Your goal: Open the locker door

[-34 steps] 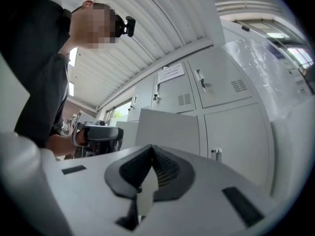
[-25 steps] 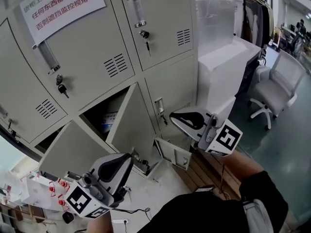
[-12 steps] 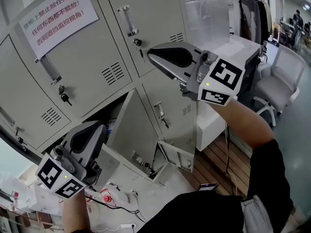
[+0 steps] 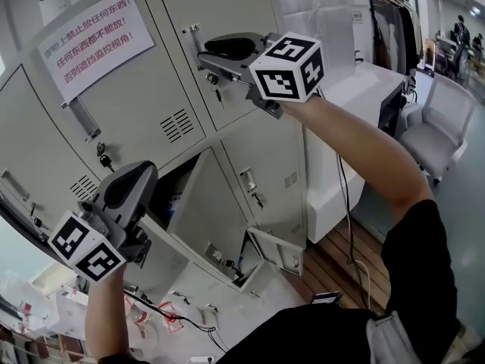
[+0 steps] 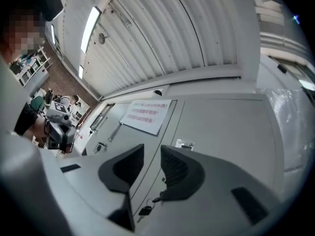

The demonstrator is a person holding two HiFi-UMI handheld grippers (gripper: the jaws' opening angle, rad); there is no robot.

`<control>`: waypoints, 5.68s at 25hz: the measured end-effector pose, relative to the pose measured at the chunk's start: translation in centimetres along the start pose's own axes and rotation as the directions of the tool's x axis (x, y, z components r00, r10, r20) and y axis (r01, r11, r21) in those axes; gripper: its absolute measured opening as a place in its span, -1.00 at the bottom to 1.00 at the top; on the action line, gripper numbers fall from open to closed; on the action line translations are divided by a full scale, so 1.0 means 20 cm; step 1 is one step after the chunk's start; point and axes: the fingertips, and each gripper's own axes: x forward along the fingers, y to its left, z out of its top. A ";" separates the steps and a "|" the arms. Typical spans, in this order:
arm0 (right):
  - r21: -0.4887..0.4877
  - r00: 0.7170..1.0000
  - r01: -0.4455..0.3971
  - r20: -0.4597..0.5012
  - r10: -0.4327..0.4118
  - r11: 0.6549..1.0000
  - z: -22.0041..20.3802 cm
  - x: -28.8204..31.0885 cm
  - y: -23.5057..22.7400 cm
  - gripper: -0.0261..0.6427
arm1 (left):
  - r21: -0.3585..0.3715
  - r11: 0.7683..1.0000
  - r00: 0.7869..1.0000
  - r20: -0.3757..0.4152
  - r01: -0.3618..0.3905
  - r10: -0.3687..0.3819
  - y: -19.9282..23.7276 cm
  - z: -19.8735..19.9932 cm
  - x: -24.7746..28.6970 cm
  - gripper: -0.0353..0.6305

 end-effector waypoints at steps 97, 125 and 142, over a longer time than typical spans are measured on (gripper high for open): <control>0.384 0.851 -0.525 0.253 0.461 0.759 0.13 -0.86 -0.28 -0.72 | -0.080 0.984 0.979 -0.111 0.161 -0.170 -0.95 -0.03 0.61 -0.84; 0.353 0.697 -0.717 0.397 0.597 0.601 0.11 -1.20 -0.56 -0.73 | -0.128 0.968 0.968 -0.107 0.215 -0.229 -0.89 -0.12 0.81 -0.84; 0.349 0.721 -0.686 0.446 0.530 0.638 0.08 -1.38 -0.77 -0.89 | -0.153 0.966 0.967 -0.118 0.206 -0.225 -0.85 -0.19 0.79 -0.84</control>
